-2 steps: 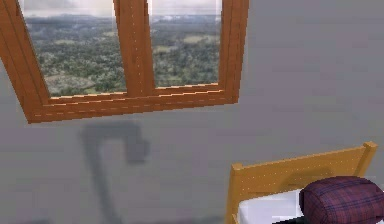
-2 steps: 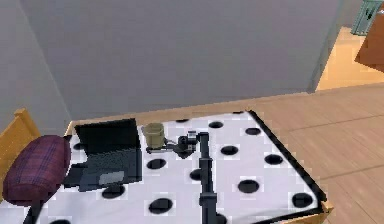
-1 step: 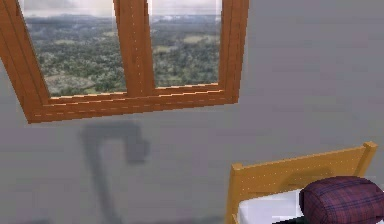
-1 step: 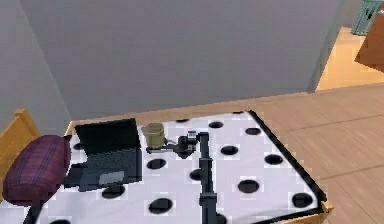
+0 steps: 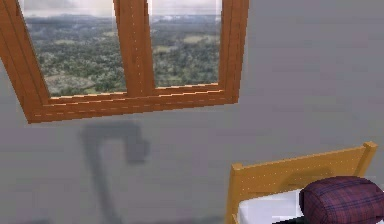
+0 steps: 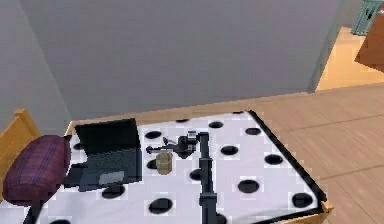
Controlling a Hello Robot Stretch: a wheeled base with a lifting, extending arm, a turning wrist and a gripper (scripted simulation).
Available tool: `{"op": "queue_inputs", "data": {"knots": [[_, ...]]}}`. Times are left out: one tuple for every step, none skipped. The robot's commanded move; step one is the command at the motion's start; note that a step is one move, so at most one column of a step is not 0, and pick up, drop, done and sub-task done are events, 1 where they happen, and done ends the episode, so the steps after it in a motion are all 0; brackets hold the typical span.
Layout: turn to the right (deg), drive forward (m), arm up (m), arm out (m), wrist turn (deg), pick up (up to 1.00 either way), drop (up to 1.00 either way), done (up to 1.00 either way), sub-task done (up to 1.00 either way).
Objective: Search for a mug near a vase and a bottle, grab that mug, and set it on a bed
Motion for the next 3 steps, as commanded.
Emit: {"op": "queue_inputs", "data": {"knots": [[0.0, 0.00, 0.10, 0.00, 0.0, 0.00, 0.00, 0.00, 0.00], [0.0, 0.00, 0.00, -0.08, 0.0, 0.00, 0.00, 0.00, 0.00], [0.0, 0.00, 0.00, 0.00, 0.0, 0.00, 0.00, 1.00, 0.00]]}}
